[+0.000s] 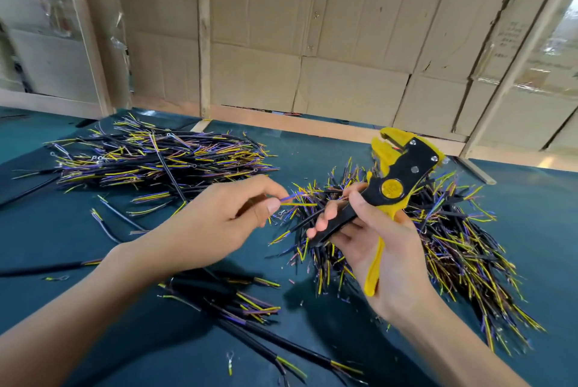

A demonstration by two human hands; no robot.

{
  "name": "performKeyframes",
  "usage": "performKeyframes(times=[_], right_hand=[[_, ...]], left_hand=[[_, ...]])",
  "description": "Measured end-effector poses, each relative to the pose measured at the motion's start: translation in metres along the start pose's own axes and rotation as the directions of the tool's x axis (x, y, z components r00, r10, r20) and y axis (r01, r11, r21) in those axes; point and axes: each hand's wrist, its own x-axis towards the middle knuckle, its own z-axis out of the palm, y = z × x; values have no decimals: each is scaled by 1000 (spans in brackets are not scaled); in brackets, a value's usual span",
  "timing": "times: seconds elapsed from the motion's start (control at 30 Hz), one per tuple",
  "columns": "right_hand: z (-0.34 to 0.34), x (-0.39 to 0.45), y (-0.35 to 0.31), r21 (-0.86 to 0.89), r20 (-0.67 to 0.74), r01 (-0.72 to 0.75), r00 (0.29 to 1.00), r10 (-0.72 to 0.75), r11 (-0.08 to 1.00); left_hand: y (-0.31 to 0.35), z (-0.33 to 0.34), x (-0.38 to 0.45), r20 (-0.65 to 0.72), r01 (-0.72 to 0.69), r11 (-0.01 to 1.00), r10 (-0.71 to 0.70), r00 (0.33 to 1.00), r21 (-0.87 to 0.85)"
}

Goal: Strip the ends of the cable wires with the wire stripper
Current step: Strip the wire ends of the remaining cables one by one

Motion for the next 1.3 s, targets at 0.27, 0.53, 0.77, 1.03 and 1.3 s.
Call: performKeyframes(times=[0.27, 0.53, 0.77, 1.03, 1.3], right_hand=[[1, -2, 8, -176, -42, 57, 997, -66, 983], [2, -2, 5, -113, -24, 54, 998, -57, 992], [5, -3, 7, -123, -22, 63, 998, -66, 990], [6, -3, 8, -124, -38, 52, 998, -57, 991], [5, -2, 10, -185, -88, 35, 995, -52, 982]], left_hand=[[18, 6, -1, 28, 56, 965, -51, 998, -257], [18, 15, -3, 78, 177, 831, -160, 984, -527], [20, 23, 3, 53, 260, 537, -370, 927, -802], [19, 25, 6, 25, 278, 500, -453, 891, -821], [17, 32, 3, 48, 322, 612, -420, 906, -722]])
